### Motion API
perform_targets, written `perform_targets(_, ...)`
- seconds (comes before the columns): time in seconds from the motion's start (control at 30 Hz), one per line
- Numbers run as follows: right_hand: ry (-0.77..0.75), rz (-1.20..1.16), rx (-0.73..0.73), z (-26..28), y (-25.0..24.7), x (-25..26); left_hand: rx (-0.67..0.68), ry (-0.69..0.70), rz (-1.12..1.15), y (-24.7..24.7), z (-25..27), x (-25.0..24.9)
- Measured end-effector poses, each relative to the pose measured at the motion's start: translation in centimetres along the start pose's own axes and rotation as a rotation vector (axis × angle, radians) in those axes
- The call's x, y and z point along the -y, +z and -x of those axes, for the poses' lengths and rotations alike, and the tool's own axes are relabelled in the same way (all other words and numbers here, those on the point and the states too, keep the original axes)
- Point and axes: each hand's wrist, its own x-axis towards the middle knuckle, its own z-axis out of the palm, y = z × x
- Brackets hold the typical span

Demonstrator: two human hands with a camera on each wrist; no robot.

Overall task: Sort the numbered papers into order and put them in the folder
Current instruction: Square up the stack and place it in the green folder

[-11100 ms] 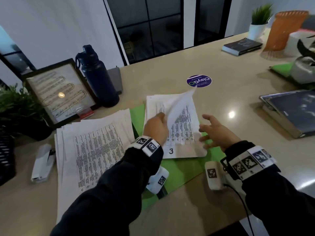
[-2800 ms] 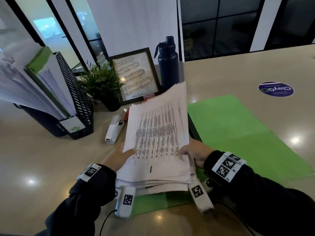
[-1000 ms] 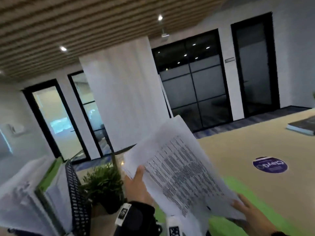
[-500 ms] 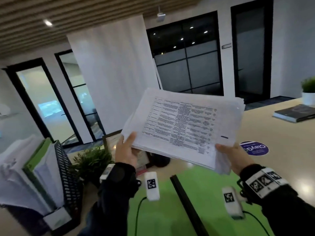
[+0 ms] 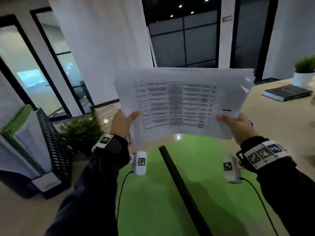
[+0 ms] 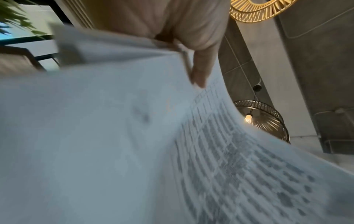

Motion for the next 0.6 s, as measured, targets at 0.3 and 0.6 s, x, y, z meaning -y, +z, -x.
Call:
perform_targets(0.3, 0.144, 0.008, 0.13, 2.6, -1.5, -3.0, 0.014, -0.304, 0.184, 2.2, 4.9, 6.5)
perform_targets(0.6, 0.081, -0.004, -0.061, 0.7, 0.3, -1.9, -0.179, -0.085, 0.098, 2.6, 3.1, 4.0)
